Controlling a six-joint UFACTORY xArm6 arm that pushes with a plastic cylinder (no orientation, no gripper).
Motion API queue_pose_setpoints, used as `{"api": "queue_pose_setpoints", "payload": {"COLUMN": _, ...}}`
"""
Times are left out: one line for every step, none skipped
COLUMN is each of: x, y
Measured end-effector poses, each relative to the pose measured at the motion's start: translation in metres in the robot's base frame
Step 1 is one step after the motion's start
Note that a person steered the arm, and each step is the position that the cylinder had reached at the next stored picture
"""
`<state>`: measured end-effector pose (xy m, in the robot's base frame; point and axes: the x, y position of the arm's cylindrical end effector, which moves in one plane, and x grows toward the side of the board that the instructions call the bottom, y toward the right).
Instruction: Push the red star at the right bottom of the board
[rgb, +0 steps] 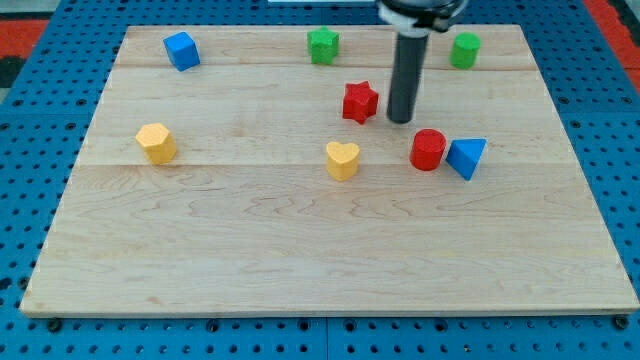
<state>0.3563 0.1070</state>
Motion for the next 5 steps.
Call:
{"api": "queue_pose_setpoints", "payload": {"x": -0.040, "y": -0.031}}
{"api": "queue_pose_setpoints", "payload": {"x": 0.010, "y": -0.061}}
{"api": "queue_pose_setpoints", "payload": {"x": 0.026, "y": -0.066}}
{"api": "queue_pose_setpoints", "payload": {"x": -0.020, "y": -0.061}}
{"api": "queue_pose_setpoints", "payload": {"x": -0.025, "y": -0.086}}
